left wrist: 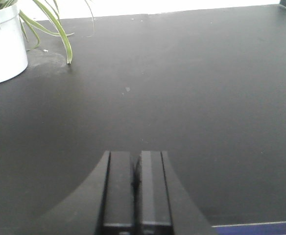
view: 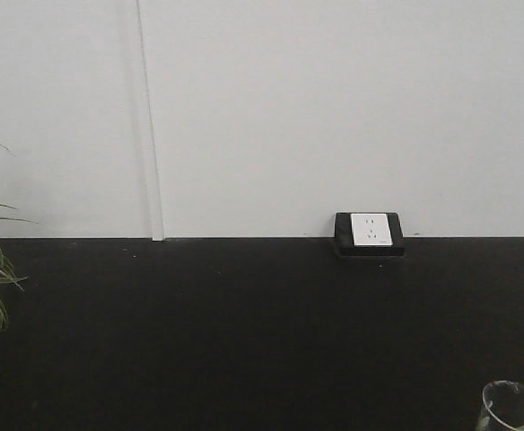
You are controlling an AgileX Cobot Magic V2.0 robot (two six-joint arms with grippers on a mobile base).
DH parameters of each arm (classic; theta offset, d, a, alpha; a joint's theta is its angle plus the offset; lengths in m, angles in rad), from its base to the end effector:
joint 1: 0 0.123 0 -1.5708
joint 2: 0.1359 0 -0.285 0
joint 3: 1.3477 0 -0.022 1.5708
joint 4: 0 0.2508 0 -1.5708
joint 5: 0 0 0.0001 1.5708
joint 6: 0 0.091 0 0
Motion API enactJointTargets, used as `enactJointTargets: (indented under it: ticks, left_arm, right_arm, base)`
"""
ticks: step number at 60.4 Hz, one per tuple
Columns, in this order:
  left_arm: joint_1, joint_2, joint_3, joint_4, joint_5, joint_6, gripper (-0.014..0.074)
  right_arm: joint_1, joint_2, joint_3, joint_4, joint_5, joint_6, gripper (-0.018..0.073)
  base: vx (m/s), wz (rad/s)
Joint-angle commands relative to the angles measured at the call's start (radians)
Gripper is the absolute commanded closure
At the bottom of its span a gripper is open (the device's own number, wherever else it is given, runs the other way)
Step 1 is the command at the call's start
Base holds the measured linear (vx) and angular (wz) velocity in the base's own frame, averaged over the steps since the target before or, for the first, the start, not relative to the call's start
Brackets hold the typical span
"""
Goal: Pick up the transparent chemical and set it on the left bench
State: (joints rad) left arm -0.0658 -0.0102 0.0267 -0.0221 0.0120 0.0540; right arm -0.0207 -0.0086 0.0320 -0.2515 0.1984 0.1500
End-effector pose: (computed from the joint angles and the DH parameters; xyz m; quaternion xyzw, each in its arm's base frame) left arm 0.0566 -0.0038 0.2036 0.0336 0.6852 -0.0124 0.7274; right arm 0.0562 -0.0057 0.1854 -0.0124 0.7509 -0.0571 0.6578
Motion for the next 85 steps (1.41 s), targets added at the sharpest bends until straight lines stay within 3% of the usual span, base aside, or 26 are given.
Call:
enactJointTargets:
  ticks: [1,7,13,26,33,41,52,68,74,85]
  left_arm:
    - [-0.002,-0.019,0.016,-0.001,-0.078,-0.008,0.0600]
    - [-0.002,-0.019,0.016,-0.001,-0.078,-0.008,0.0600]
    - [-0.002,-0.019,0.016,-0.001,-0.078,-0.008,0.0600]
    - [-0.002,-0.019,0.016,-0.001,-0.078,-0.008,0.0600]
    - [-0.002,-0.019,0.016,-0.001,-0.078,-0.008,0.0600]
    - [-0.002,-0.019,0.016,-0.001,-0.078,-0.008,0.0600]
    - [-0.002,-0.019,0.016,-0.001,-0.078,-0.008,0.0600]
    - [-0.002,-0.019,0.016,-0.001,-0.078,-0.008,0.0600]
    - [-0.002,-0.019,0.016,-0.001,-0.078,-0.008,0.0600]
    - [-0.002,-0.019,0.016,-0.001,-0.078,-0.008,0.0600]
  right_arm:
    - [-0.002,-0.012,0.005,-0.121,-0.082,-0.058,0.0566]
    - [-0.002,-0.012,0.004,-0.178,-0.100,-0.060,0.0566]
    - [0.001,-0.012,0.004,-0.144,-0.210,0.002,0.0566]
    - [0.001,-0.012,0.004,-0.144,-0.362,0.002,0.0566]
    - [0.001,-0.012,0.004,-0.135,-0.406,0.014,0.0566]
    - [0.001,-0.012,-0.004,-0.090,-0.401,0.098,0.0561]
    - [0.001,0.016,-0.171,-0.060,-0.323,0.121,0.0545]
    - [0.001,0.270,-0.472,-0.110,0.096,0.101,0.0454]
    - [0.001,0.360,-0.482,-0.154,0.121,0.104,0.0407]
    - [0.001,0.492,-0.482,-0.153,0.091,0.108,0.0335]
  base:
    - [0.00,0.00]
    - [0.00,0.00]
    - [0.00,0.00]
    - [0.00,0.00]
    - [0.00,0.00]
    - [0.00,0.00]
    - [0.00,0.00]
    - [0.00,0.00]
    - [0.00,0.00]
    - [0.00,0.00]
